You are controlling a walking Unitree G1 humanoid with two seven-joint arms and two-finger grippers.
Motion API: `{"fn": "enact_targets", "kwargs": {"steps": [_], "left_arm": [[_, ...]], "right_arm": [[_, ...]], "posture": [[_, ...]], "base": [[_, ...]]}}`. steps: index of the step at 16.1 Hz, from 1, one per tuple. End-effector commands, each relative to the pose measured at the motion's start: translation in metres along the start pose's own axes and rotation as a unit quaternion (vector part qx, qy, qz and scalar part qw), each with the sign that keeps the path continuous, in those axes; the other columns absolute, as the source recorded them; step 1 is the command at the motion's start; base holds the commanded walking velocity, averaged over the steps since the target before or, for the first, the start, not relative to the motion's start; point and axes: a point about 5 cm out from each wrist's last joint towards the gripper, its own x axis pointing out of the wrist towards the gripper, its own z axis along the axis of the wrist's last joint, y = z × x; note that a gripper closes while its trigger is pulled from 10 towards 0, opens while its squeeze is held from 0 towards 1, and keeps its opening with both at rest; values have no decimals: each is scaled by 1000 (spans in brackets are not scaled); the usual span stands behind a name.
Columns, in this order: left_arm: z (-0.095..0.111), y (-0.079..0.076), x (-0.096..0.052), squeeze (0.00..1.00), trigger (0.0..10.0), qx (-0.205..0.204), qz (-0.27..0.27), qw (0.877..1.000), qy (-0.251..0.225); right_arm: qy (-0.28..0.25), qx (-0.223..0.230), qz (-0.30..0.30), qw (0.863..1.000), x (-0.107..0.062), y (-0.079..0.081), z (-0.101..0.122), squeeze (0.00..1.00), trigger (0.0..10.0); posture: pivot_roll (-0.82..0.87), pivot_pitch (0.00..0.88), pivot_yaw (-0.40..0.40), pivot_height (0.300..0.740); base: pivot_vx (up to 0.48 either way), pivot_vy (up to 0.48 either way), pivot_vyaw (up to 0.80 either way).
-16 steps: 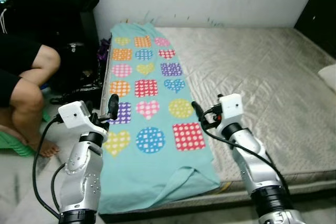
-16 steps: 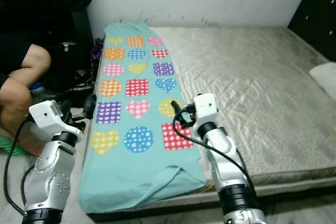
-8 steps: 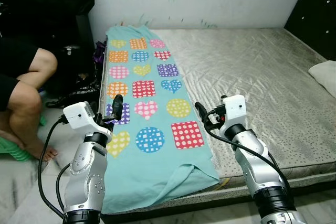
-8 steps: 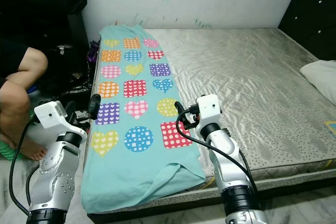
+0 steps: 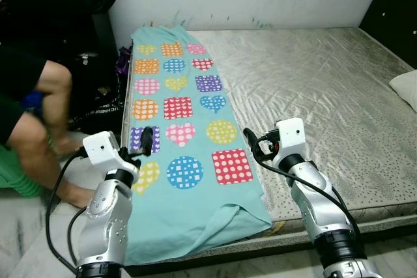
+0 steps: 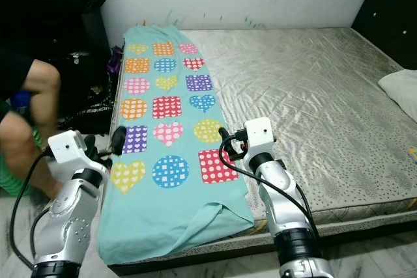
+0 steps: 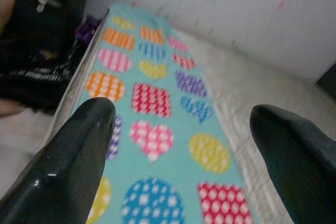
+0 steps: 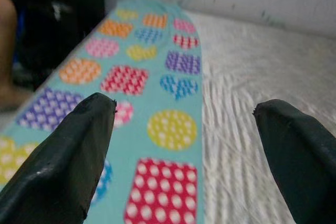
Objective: Clean up the room
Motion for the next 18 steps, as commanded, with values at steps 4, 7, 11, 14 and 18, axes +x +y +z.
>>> {"fn": "enact_targets", "kwargs": {"steps": [4, 7, 11, 14, 18], "left_arm": [[-14, 22, -17, 0, 10000, 46, 11, 997, 68], [-15, 35, -22, 0, 10000, 93, 7, 991, 98], [-16, 47, -32, 0, 10000, 97, 23, 989, 110], [-14, 44, -34, 0, 10000, 101, 17, 989, 111], [-9, 32, -28, 0, 10000, 100, 2, 990, 103]], "right_arm": [[64, -37, -19, 997, -11, -13, -17, 0, 10000], [112, -57, -9, 992, -25, -15, -32, 0, 10000], [148, -66, -23, 986, -46, -26, -42, 0, 10000], [165, -58, -25, 984, -53, -26, -44, 0, 10000], [169, -51, -24, 984, -53, -24, -43, 0, 10000]], "posture": [[-34, 23, -50, 740], [-34, 83, -54, 740], [-55, 142, -54, 740], [-56, 167, -44, 740], [-60, 174, -40, 740]], "base": [[0, 0, 0], [0, 0, 0], [0, 0, 0], [0, 0, 0], [0, 0, 0]]}}
